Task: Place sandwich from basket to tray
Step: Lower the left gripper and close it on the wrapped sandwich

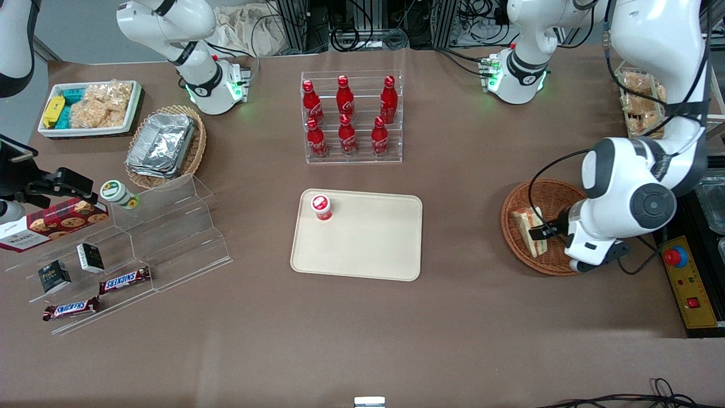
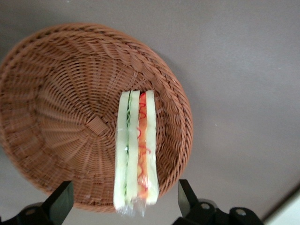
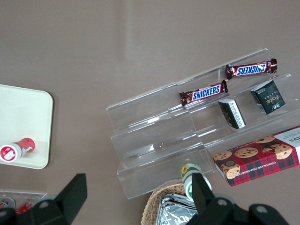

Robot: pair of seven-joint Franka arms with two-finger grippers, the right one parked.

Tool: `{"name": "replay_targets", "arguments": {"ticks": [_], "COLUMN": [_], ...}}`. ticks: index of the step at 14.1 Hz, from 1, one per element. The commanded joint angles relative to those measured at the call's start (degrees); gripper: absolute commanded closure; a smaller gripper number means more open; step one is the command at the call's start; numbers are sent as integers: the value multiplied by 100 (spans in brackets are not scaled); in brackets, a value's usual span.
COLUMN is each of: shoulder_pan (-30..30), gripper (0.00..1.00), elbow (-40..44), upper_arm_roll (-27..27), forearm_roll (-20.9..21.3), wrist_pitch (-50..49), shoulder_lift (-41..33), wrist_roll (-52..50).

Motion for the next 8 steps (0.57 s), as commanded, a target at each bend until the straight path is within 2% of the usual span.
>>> {"name": "replay_targets", "arguments": {"ticks": [1,7,8], "shoulder_pan": [-44,-211,-237], "gripper": [0,0,5], "elbow": [-506,-788,-806], "upper_arm_roll": [-8,1,1], "forearm_roll": [49,172,294], "wrist_pitch": [616,1163,1163], "shoulder_lift": [-17,344,353], "wrist_roll": [-223,-250,-250]}}
